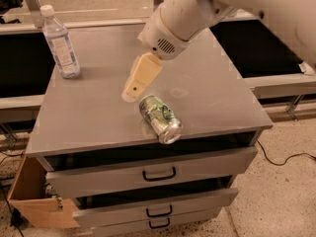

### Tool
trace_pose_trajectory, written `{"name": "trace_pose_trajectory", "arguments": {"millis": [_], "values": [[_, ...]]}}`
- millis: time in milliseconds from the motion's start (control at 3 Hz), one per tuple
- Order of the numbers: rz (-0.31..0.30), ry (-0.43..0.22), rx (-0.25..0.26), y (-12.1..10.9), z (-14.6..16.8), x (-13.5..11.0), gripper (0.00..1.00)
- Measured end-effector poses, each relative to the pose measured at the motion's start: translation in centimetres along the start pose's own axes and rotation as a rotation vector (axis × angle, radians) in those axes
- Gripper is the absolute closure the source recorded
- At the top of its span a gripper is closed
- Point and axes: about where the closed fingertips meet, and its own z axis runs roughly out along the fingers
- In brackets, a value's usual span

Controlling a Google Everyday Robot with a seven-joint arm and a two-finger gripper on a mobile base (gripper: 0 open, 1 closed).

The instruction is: Move blue plastic bottle near redbull can

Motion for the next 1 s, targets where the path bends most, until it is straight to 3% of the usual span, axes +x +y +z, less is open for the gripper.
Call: {"name": "trace_pose_trajectory", "arguments": {"millis": [667, 1000], "values": [[0.054, -0.219, 0.035, -5.9, 9.2, -6.2, 0.00], [0.090, -0.325, 0.054, -7.8, 12.7, -8.4, 0.00]]}}
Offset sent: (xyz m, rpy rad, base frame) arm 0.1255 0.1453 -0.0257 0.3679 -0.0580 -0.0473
